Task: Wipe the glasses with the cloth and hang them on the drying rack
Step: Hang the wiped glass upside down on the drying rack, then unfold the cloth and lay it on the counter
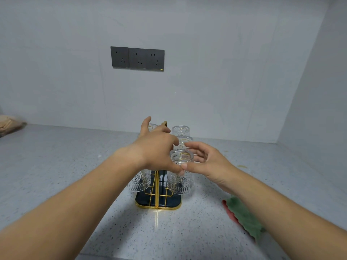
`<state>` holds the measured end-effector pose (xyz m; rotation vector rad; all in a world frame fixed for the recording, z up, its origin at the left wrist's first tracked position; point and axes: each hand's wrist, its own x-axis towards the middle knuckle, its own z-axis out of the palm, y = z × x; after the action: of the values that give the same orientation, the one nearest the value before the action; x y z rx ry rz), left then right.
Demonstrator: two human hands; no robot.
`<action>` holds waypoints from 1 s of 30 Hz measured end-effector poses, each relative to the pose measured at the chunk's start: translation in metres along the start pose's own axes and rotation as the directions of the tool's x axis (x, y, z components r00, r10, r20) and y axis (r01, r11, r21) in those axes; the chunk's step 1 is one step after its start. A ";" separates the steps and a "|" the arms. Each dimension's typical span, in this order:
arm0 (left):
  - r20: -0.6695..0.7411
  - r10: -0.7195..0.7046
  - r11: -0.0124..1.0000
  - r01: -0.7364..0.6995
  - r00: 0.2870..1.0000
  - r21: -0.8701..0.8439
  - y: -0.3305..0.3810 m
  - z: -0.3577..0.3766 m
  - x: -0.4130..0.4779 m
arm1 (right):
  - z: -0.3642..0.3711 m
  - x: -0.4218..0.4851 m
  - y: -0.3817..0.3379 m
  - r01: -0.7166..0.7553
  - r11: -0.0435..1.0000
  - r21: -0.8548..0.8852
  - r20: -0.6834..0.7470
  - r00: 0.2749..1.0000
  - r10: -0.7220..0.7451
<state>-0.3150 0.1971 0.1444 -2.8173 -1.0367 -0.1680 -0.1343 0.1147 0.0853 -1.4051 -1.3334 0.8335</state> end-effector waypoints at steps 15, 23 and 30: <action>-0.056 0.023 0.993 -0.029 0.998 -0.118 0.026 -0.020 -0.012 | -0.028 -0.019 -0.003 0.006 1.000 0.026 -0.126 0.992 -0.003; -0.027 0.081 0.807 -0.082 0.996 -0.585 0.144 0.029 0.014 | -0.132 -0.074 0.068 -0.253 0.890 -0.380 -0.289 0.946 0.146; 0.249 -0.087 0.837 0.206 0.965 -0.506 0.167 0.126 0.058 | -0.145 -0.066 0.113 -0.287 0.834 -0.471 -0.196 0.956 0.219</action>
<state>-0.1552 0.1288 0.0143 -3.3030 -1.4551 -0.1899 0.0250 0.0328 0.0089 -2.0438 -1.3267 0.5643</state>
